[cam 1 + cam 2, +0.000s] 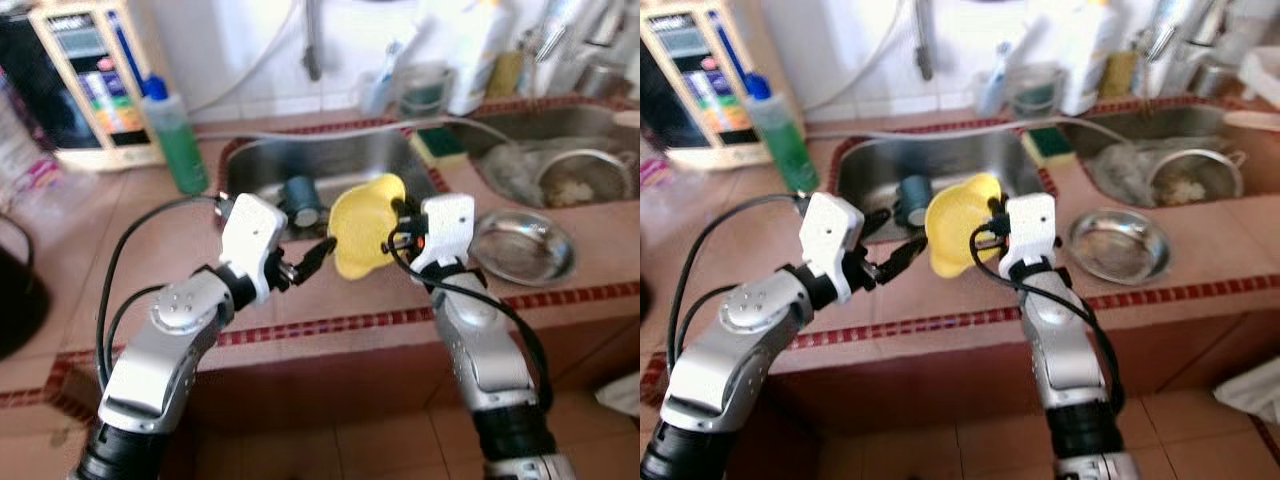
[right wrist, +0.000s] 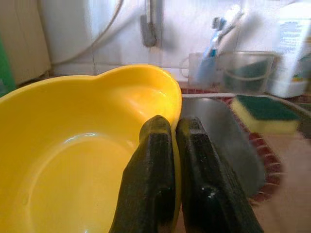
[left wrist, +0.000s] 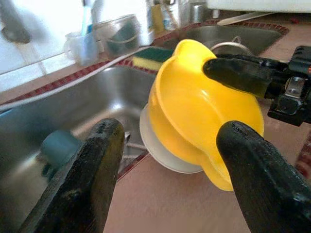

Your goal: Kitchen organization

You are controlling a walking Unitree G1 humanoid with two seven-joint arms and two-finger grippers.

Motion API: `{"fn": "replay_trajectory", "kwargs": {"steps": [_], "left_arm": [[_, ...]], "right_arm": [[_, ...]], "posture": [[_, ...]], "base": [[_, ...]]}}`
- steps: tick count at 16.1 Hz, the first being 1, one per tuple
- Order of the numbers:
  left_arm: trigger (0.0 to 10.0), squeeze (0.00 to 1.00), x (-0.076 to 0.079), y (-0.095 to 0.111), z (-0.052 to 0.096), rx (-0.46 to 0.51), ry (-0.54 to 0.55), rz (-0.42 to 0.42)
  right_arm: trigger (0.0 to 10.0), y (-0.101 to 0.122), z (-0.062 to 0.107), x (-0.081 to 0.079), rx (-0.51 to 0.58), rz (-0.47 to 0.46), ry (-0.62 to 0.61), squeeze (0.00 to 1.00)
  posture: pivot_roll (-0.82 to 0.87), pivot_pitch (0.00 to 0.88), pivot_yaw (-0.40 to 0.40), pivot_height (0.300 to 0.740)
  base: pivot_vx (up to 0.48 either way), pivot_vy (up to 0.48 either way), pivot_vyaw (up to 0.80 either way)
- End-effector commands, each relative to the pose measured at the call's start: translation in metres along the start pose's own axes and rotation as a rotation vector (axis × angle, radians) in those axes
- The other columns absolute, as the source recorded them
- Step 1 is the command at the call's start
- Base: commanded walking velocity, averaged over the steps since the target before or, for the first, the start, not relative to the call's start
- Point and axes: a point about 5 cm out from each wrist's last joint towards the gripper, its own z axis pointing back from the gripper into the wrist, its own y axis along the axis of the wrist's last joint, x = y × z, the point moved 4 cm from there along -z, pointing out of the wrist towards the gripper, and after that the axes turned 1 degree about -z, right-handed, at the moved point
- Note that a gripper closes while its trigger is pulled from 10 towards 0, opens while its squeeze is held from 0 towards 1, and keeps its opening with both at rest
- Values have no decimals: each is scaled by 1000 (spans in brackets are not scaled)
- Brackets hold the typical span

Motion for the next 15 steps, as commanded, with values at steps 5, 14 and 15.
{"fn": "replay_trajectory", "kwargs": {"steps": [5, 14, 15], "left_arm": [[10000, 0, 0, 2, -1, 9, 0, -1], [10000, 0, 0, 1, -1, 9, 3, 3], [10000, 0, 1, 1, -1, 10, 3, 3]], "right_arm": [[10000, 3, -1, 3, 13, 3, 5, 0], [10000, 3, -1, 3, 9, 1, 18, 0], [10000, 3, -1, 3, 8, 1, 18, 0]], "posture": [[-103, 64, 70, 740], [-101, 73, 65, 740], [-101, 73, 64, 740]], "base": [[274, 0, 0], [273, 0, 0], [274, 0, 0]]}}
